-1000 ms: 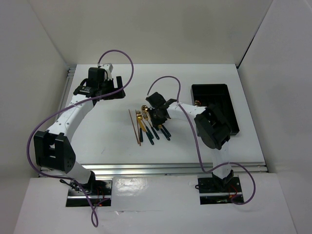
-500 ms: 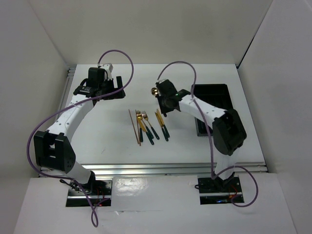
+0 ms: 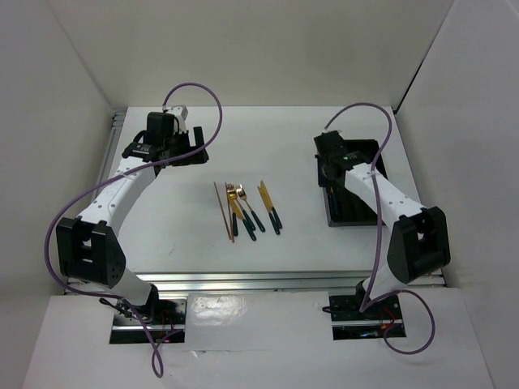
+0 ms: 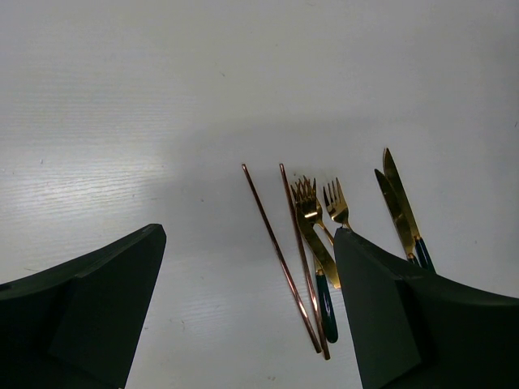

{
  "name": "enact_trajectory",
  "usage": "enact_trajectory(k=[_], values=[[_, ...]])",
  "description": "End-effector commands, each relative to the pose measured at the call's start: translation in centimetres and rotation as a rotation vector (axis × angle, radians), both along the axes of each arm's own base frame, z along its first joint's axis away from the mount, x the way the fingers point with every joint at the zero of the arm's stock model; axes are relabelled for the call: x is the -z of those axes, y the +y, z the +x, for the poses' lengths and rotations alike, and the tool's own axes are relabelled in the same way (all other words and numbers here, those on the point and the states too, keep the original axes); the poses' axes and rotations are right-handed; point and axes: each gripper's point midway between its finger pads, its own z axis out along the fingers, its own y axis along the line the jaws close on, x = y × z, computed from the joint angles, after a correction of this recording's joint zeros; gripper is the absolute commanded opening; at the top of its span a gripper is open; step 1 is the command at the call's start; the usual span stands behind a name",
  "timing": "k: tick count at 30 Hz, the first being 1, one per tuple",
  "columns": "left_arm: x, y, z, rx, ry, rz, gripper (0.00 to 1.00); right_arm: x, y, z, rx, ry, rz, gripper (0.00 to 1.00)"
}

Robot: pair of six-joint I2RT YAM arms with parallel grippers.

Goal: Sort the eating utensils into containers

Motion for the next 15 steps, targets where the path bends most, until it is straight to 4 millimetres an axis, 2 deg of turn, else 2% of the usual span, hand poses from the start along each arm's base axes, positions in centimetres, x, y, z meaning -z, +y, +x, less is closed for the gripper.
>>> enact_trajectory(k=[1,4,5,7,11,15], values=[[-2.3,-0.2,0.7,0.016,-0.067,-0.010,1.00,0.7,-2.7,-2.1,0.071,0.050,-0.058,0.04],[-2.3,-0.2,0.7,0.016,-0.067,-0.010,1.00,1.2,-3.8,-2.8,0.097,0.074,-0.096,0.04],[-2.3,-0.2,0.7,0.016,-0.067,-0.010,1.00,1.1,-4.0,-2.4,0.105,0.070,-0.106,0.04],[-2.3,-0.2,0.7,0.016,-0.067,-0.010,1.00,1.9,-4.7,-2.9,0.122,0.109,-0.153,0.04],[-2.3,0.3,0.8,-0.006,-0.069,0.007,1.00,2.4,-4.3,-2.7,0.110,0.125,-0.140,0.04],[-2.3,0.5,0.9,-0.007,-0.072,0.020,1.00,3.7,-4.2,-3.0,0.104,0.159,-0.145,0.06]])
